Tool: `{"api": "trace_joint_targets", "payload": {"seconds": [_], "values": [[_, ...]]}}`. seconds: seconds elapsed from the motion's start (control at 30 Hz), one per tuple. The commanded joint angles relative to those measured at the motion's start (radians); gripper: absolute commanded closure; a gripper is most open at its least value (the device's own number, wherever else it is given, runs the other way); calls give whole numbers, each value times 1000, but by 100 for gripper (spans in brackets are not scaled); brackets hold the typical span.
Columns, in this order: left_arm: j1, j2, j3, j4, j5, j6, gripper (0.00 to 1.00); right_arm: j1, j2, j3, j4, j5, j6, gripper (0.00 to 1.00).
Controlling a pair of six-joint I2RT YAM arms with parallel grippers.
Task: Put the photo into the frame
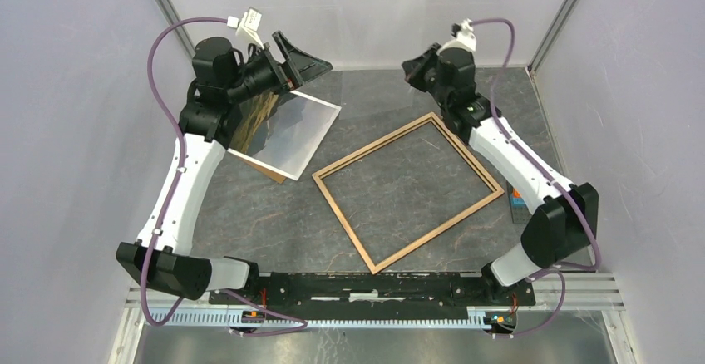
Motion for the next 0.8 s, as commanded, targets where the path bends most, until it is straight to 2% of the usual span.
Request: {"api": "trace_joint_targets", "payload": {"seconds": [0.0,0.13,0.27,0.47,0.67,0.77], "values": [[2,-26,27,-21,-21,74,0,-76,-99,-210,201,-53,250,100],[-8,-74,-55,-18,-75,117,0,-95,-152,-471,392,-80,418,100],[-39,-87,-156,-9,-152,185,0,-93,-152,-650,541,-88,527,100],[-44,-28,-219,10,-186,207,0,-70,-159,-819,659,-31,558,100],[17,17,-264,103,-85,115,0,-27,-188,-979,746,-16,586,100],[66,28,-293,149,-53,67,0,10,-181,-983,740,-45,524,91]]}}
